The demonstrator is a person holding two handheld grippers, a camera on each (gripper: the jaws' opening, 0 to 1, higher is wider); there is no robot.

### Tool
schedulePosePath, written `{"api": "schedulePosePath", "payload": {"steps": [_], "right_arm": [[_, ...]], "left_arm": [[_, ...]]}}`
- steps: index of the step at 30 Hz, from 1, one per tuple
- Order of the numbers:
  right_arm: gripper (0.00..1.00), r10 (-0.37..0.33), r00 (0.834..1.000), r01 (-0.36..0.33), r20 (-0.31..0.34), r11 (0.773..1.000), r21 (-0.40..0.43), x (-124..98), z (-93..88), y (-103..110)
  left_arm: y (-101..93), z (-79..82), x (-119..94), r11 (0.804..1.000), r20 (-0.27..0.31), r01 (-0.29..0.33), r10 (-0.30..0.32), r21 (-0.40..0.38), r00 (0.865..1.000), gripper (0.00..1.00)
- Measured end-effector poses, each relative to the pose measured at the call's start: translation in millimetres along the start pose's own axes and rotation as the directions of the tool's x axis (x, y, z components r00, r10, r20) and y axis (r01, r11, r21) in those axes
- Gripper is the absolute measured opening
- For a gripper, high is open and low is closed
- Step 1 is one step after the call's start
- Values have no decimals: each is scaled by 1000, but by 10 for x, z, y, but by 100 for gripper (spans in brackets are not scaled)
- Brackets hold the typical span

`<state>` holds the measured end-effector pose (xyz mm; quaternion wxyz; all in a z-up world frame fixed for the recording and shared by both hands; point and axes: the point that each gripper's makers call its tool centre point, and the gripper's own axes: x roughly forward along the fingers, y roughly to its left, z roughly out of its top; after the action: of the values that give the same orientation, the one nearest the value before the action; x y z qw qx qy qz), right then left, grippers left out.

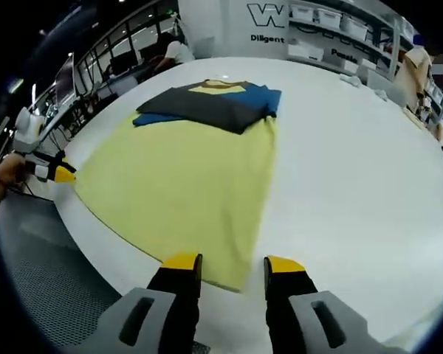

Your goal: Fold the garment on the visible template until the final outline fits inside the template.

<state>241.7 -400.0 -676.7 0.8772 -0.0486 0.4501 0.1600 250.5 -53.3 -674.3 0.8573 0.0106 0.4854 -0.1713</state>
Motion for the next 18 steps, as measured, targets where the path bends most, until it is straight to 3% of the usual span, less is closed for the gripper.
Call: {"api": "schedulePosePath", "payload": {"steps": [1,5,18], "right_arm": [[27,-2,1000,2,3,1000,4,0,2,-5],[19,-7,1000,7,-12,1000,-1,-12,-26,-5],[0,-13,1000,13,-27,1000,18,-17,-51,-15]], "left_arm": [[56,5,-8,999,15,-34,34,5,999,25],[26,-11,-20,1000,3,-18,18,-10,1000,21],[80,-59,-24,999,-16,-53,52,-6,999,4]]}}
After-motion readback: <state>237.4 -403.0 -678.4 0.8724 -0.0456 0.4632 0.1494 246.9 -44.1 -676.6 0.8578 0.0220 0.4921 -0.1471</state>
